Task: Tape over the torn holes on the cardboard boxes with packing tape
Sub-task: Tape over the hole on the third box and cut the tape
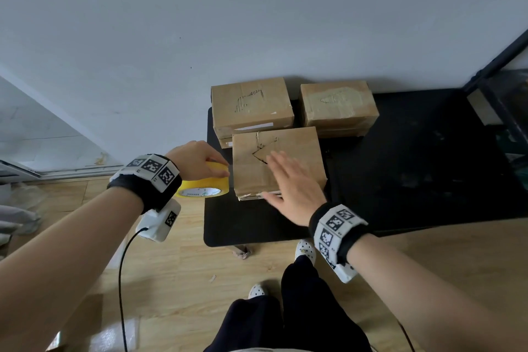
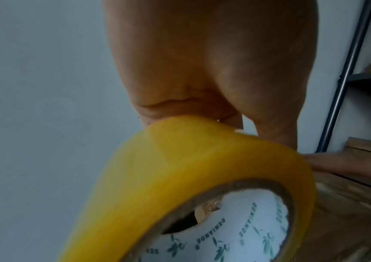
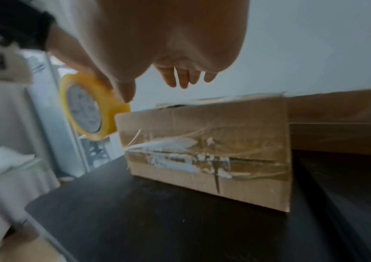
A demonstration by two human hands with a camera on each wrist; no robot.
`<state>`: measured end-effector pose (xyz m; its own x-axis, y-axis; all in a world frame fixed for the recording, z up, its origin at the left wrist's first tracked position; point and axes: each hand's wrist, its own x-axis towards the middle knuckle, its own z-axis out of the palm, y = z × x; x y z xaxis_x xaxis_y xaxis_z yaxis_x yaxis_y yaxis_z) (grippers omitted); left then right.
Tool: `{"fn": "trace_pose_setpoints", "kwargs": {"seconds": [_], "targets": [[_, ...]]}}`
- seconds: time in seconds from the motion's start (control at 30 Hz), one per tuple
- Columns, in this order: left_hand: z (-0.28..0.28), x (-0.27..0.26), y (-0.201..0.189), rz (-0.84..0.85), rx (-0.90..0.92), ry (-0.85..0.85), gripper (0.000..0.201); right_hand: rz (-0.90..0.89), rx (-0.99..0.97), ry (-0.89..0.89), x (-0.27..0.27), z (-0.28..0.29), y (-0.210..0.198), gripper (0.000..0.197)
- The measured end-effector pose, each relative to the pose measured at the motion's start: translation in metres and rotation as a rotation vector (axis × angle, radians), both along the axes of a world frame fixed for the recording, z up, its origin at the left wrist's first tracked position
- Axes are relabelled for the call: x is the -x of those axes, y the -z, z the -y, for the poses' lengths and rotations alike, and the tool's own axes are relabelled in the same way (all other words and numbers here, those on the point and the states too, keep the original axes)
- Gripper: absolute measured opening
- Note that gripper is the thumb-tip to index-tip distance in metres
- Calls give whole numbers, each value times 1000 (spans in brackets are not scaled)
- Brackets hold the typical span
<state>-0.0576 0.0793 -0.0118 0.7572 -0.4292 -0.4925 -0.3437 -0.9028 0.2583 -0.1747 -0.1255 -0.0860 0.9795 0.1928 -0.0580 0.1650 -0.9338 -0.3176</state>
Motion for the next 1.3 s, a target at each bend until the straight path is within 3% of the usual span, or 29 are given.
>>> {"fn": "trace_pose_setpoints", "kwargs": {"seconds": [0.1,0.37,0.5,0.87,1.03,1.3], "targets": [[-1,0,-1,-10,17,-22,31,5,108,-112,-1,-13,17,79],[6,3,-4,-11,25,3,29,15,174,-138,1,-12,34,78],[6,4,-5,36,-78,58,31,-3,165,-122,4,-5,33,80],[9,9,-5,53,-141,62,33,-102,163,-26,8,9,24,89],[6,10,-5,19,-74,26,30,-26,228,-181,4,-6,24,83],[10,12,-4,-13,22,3,29,-53,188,-173,1,-6,29,80]]}}
